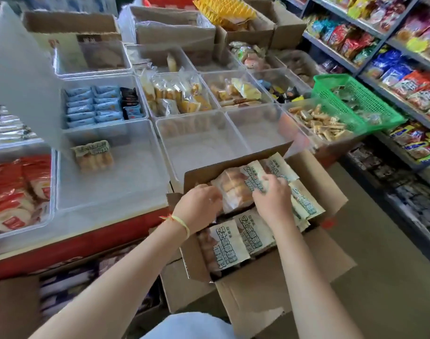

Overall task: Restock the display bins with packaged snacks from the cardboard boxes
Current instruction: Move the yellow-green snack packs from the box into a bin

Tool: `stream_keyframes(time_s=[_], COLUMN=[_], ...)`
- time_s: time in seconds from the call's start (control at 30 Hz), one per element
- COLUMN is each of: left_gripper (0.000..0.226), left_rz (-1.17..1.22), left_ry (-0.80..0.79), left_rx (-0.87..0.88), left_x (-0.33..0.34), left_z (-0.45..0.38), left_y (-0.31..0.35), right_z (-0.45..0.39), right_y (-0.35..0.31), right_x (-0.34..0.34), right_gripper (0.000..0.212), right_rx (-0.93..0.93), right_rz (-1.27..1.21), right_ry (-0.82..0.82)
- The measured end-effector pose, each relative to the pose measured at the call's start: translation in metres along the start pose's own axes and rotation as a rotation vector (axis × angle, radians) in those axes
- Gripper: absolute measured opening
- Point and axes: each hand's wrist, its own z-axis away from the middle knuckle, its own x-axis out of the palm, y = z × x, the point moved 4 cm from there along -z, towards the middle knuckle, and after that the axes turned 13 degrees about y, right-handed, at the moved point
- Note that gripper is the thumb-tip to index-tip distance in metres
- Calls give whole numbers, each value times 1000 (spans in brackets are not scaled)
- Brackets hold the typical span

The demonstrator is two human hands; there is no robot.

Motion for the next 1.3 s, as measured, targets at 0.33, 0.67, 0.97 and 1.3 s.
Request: stream_keyframes(time_s=[0.33, 0.67, 0.97, 1.3], left_gripper=[48, 58, 56, 66], left_rz=[-124, 307, 831, 1251], left_ry=[-23, 290, 177, -67], left_rx=[-263, -438, -481, -373], left_x=[74, 38, 0, -73], left_z=[14, 18, 9, 45], left_y=[13, 27, 18, -53], right_z=[-49, -34, -21, 35], right_y=[60, 19, -22, -136], right_x=[12, -15, -46, -5], right_gripper=[30, 16, 33, 32], right_rx=[79, -259, -218, 43], right_rz=[-150, -497, -628, -856], right_ry=[-93, -208, -64, -63])
